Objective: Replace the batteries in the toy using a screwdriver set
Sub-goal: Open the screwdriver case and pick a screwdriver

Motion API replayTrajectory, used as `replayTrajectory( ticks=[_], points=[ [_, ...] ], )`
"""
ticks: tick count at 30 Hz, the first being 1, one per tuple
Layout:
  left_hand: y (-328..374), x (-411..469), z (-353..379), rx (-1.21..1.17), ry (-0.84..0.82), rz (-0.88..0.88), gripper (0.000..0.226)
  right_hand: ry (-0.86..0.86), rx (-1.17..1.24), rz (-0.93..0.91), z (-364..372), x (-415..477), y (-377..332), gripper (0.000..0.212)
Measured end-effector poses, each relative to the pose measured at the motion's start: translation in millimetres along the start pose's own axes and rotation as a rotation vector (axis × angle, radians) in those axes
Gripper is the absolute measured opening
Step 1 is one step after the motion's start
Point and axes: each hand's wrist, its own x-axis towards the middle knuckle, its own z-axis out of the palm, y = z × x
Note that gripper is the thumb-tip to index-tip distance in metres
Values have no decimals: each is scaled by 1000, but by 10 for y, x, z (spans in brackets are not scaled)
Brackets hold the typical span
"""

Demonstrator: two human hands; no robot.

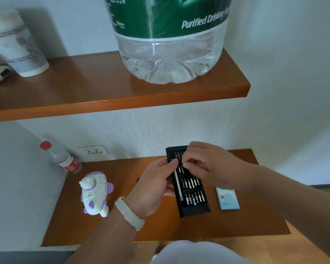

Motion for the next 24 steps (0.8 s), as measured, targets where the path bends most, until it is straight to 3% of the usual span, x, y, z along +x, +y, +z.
replayTrajectory(
  ticks=[6, 10, 13, 15, 20, 24],
  points=[
    [19, 39, -55, -16, 29, 13, 32, 323, 649, 501, 194, -34, -28, 17],
    [33, 59, -82, -31, 71, 15, 31, 365, 1160, 796, 349, -37, 1, 20],
    [35, 69, -81, -37, 80, 17, 31, 263, 1329, 849, 422, -58, -14, 15],
    [32, 71, -78, -29, 79, 21, 33, 218, 1342, 863, 483, -63, -25, 31],
    [23, 79, -87, -46, 121, 39, 33, 196, 1389, 828, 538, -66, -60, 47],
    [12, 70, -60, -32, 166, 62, 30, 93, 1337, 713, 547, -69, -100, 35]
  ],
)
